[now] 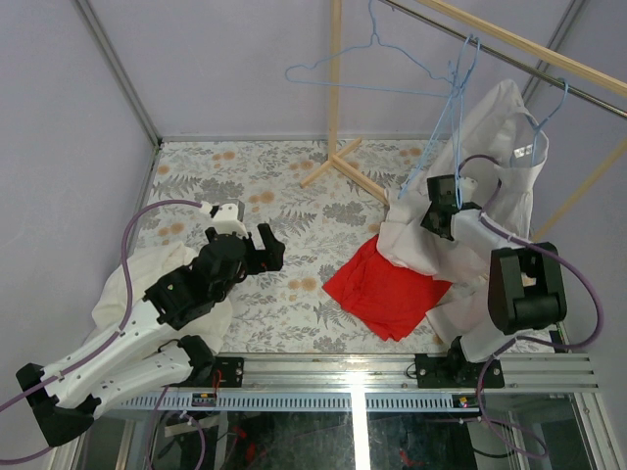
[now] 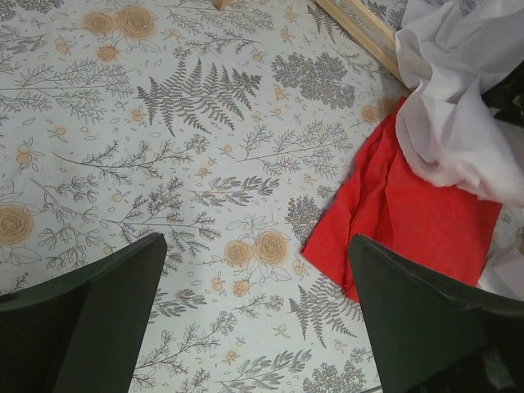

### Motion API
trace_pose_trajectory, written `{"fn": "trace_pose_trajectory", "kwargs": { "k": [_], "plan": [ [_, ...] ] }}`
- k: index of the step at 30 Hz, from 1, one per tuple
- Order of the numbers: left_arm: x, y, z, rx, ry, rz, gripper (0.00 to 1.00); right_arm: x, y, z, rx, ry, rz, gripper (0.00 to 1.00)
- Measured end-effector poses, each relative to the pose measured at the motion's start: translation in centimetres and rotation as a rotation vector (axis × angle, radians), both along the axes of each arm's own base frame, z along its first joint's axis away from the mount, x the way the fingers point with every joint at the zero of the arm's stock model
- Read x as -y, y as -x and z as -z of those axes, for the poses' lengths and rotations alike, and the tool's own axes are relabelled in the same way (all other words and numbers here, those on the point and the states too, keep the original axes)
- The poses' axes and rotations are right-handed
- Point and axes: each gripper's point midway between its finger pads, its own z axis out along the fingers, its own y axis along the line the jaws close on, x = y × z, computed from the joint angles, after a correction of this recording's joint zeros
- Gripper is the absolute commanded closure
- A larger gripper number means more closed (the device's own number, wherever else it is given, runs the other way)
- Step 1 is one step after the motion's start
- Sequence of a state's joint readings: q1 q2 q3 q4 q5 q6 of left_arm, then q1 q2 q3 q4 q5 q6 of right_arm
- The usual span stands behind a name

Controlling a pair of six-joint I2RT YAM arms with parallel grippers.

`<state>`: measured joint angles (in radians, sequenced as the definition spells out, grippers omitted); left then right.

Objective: Place the shirt on the hanger

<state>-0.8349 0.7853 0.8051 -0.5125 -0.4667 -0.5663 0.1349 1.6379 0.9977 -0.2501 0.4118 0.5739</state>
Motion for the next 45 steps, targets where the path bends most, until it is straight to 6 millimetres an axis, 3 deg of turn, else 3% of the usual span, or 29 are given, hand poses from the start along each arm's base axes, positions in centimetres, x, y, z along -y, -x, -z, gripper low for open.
{"fn": "trace_pose_trajectory", "kwargs": {
  "k": [4, 9, 14, 17, 22, 28, 32, 36, 45],
  "plan": [
    [0.0, 0.0, 0.0, -0.003, -0.003, 0.0, 0.07, 1.7, -3.9, 0.4, 0.01, 0.022, -0.004, 0.47],
    [-0.1, 0.0, -0.4, -0.002, -0.003, 0.001, 0.07, 3.0, -7.0, 1.8, -0.019, 0.078, -0.055, 0.45],
    [0.2, 0.0, -1.5, 0.01, 0.015, 0.007, 0.07, 2.6, -11.8, 1.1, 0.012, 0.104, -0.135, 0.45],
    [0.1, 0.1, -1.7, 0.014, 0.02, 0.007, 0.07, 1.6, -12.6, 0.1, 0.052, 0.074, -0.191, 0.45],
    [0.1, 0.1, -1.8, 0.016, 0.025, 0.01, 0.07, -1.7, -10.5, -2.1, 0.118, -0.037, -0.353, 0.48],
    [0.6, 0.0, -1.2, -0.005, 0.014, 0.022, 0.07, -8.0, -5.9, -6.0, 0.224, -0.164, -0.57, 0.54],
    [1.0, 0.1, -0.6, -0.021, 0.014, 0.035, 0.07, -10.9, -3.1, -5.9, 0.222, -0.241, -0.645, 0.54],
    [1.1, 0.2, 0.0, -0.036, 0.011, 0.042, 0.07, -11.3, -1.3, -3.3, 0.132, -0.259, -0.618, 0.55],
    [1.1, 0.4, -0.1, -0.035, 0.023, 0.041, 0.07, -6.8, -1.2, 2.0, -0.06, -0.102, -0.382, 0.55]
  ]
}}
